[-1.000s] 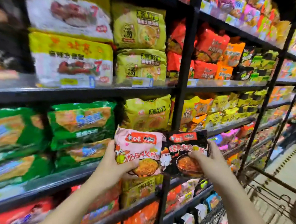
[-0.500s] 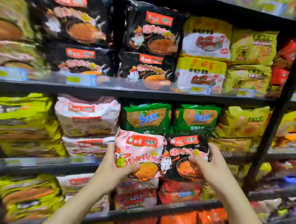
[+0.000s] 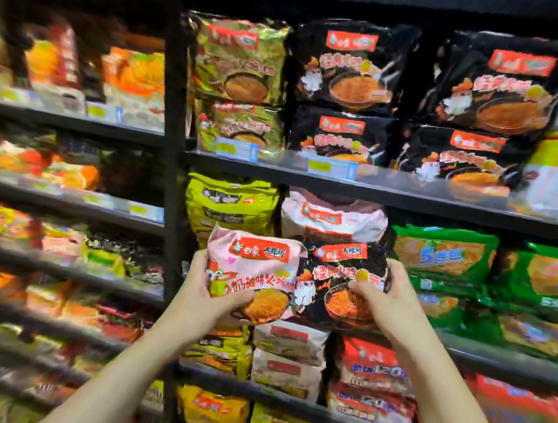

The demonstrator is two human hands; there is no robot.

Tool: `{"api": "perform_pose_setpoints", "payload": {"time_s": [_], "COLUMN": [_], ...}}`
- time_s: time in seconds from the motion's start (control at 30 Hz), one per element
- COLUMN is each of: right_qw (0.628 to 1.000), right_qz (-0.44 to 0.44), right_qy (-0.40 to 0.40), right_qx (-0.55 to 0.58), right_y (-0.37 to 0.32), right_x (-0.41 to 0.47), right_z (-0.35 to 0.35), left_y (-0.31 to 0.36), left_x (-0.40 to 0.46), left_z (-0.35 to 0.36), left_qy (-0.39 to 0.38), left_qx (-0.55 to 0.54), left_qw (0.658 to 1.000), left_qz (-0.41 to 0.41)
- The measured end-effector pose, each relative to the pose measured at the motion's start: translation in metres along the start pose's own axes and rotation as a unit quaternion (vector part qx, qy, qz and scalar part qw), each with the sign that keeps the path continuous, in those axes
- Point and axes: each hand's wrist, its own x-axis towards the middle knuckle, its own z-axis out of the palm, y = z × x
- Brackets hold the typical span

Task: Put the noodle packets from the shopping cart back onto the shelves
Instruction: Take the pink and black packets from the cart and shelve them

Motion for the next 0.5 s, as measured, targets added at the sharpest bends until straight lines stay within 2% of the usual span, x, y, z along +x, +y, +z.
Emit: {"api": "perform_pose_setpoints", "payload": {"time_s": [0.37,0.5], "right_qw": [0.983,0.974], "right_qz": [-0.032,-0.054], "right_qy": [-0.160,-0.206], "right_qx": [0.081,0.082], "right_y": [-0.013,-0.023], "right_x": [0.055,0.071], "right_z": [0.121,0.153], "left_y": [-0.012,-0.012], "left_x": [0.003,0.005], "left_z": [-0.100,-0.118], "left_qy": [0.157,0.185], "left_qx": [0.052,0.044], "left_qw": [0.986,0.981], "left_qz": [-0.028,-0.026]}}
